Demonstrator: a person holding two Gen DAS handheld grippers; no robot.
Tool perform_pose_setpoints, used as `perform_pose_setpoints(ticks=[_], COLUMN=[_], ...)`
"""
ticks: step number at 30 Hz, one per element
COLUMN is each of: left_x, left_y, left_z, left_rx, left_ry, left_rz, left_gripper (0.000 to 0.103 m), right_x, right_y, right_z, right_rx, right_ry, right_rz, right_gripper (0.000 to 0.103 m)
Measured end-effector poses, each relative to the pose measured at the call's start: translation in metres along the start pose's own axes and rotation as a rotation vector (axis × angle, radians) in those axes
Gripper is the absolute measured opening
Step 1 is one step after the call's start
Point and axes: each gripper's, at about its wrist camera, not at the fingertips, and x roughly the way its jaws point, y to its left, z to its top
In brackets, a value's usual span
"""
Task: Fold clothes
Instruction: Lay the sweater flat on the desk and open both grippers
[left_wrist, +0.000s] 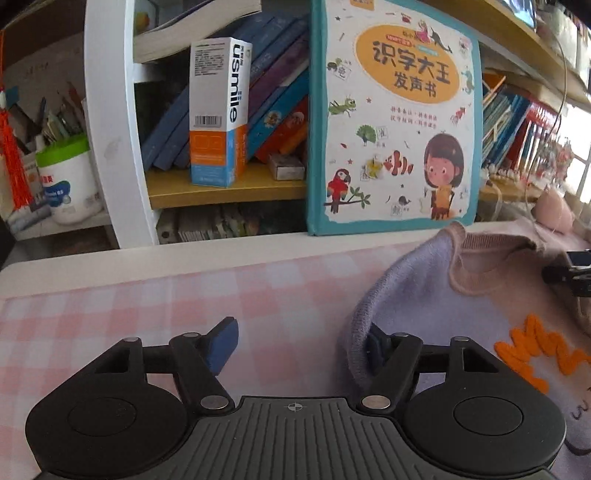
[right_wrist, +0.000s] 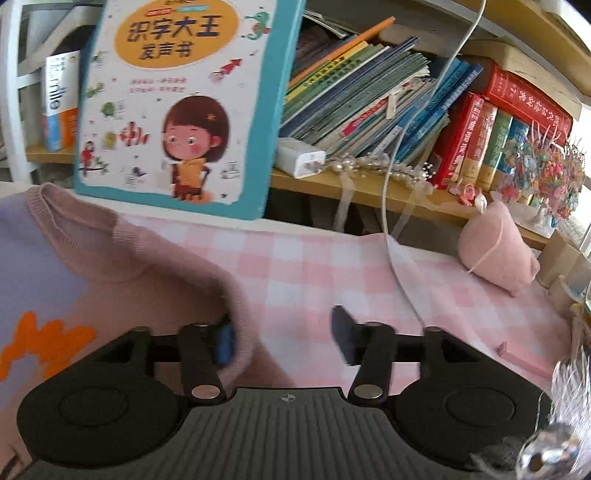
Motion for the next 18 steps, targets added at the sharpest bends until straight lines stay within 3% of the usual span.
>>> perform_pose_setpoints(ticks=[6, 10, 15, 17, 18], left_x=[-0.054, -0.105, -0.160, -0.167, -0.171], left_y=[-0.001, -0.019, -0.055, -0.068, -0.075], left_z=[-0.007, -0.026, -0.071, -0.087, -0.094], left_rx=[0.060, 0.124, 0.110, 0.096, 0.089], left_ry=[-0.057, -0.090, -0.090, -0.068, -0.057], left_rz=[-0.004, -0.018, -0.176, -0.198, -0.209], left_gripper=[0.075, 0.078, 0.077, 0.065, 0.052], right_x=[-0.049, -0.090, -0.138, -0.153, -0.160], right_y=[-0.001, 0.008, 0.029, 0.036, 0.038], right_z=[-0.003, -0.020, -0.056, -0.072, -0.079], right_rx=[-0.063, -0.109, -0.075, -0.041, -0.014], right_ry=[-0.118, -0.143, -0.147, -0.151, -0.156], right_rz=[-0.007, 0.011, 0.102, 0.117, 0.094], right_gripper=[0.066, 0.066, 0.066, 0.063, 0.055])
